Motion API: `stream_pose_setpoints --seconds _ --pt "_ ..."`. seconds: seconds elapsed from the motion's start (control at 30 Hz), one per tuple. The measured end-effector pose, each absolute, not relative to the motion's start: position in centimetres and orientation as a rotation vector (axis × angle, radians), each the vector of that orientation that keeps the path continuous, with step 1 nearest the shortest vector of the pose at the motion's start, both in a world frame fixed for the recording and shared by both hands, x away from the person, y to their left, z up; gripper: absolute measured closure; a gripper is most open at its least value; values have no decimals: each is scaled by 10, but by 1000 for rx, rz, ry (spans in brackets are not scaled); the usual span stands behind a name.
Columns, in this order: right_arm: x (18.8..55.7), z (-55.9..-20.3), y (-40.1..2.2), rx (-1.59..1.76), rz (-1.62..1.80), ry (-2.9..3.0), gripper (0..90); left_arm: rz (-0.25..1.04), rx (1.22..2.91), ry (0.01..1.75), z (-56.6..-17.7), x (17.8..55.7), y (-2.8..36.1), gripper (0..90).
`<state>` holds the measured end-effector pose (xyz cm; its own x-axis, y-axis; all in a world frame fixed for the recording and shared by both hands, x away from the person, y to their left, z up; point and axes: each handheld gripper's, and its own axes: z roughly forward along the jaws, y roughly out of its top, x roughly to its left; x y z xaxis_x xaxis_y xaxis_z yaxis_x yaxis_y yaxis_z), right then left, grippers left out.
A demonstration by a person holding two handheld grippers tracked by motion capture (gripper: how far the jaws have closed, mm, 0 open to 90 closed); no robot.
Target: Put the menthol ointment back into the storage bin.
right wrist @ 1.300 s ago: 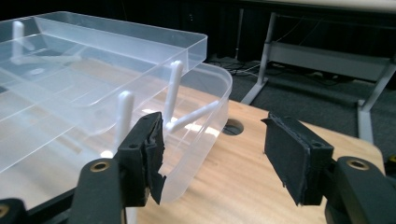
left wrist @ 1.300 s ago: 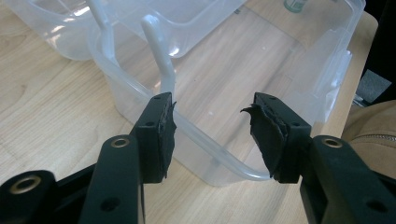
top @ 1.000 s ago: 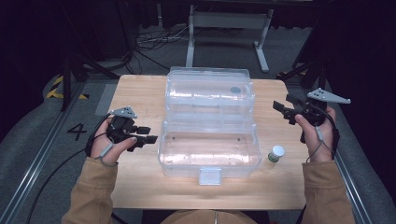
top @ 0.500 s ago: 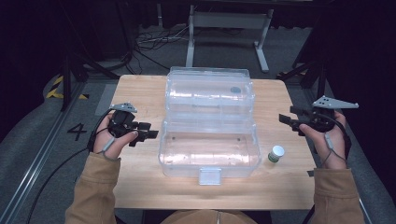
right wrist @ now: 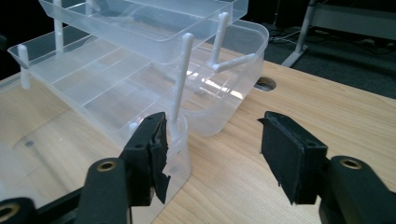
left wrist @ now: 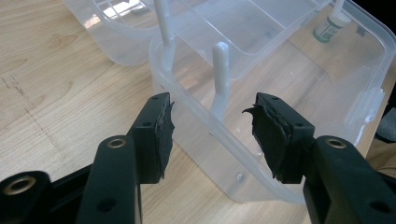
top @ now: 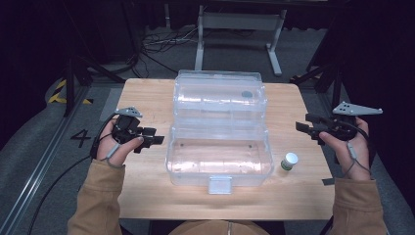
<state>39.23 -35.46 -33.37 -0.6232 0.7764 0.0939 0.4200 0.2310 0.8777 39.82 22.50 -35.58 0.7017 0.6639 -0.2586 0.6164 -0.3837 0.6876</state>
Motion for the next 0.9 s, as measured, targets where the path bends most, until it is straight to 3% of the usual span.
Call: stream_pose_setpoints --seconds 0.2,0.33,0.9 --pt "389 -331 -356 1105 1313 2218 408 78 2105 980 -356 399 227 481" --pt "387 -331 -354 1084 1203 2330 450 77 2107 983 -356 399 227 480" --pt "390 -343 -344 1065 1040 2557 465 79 2113 990 -358 399 228 476"
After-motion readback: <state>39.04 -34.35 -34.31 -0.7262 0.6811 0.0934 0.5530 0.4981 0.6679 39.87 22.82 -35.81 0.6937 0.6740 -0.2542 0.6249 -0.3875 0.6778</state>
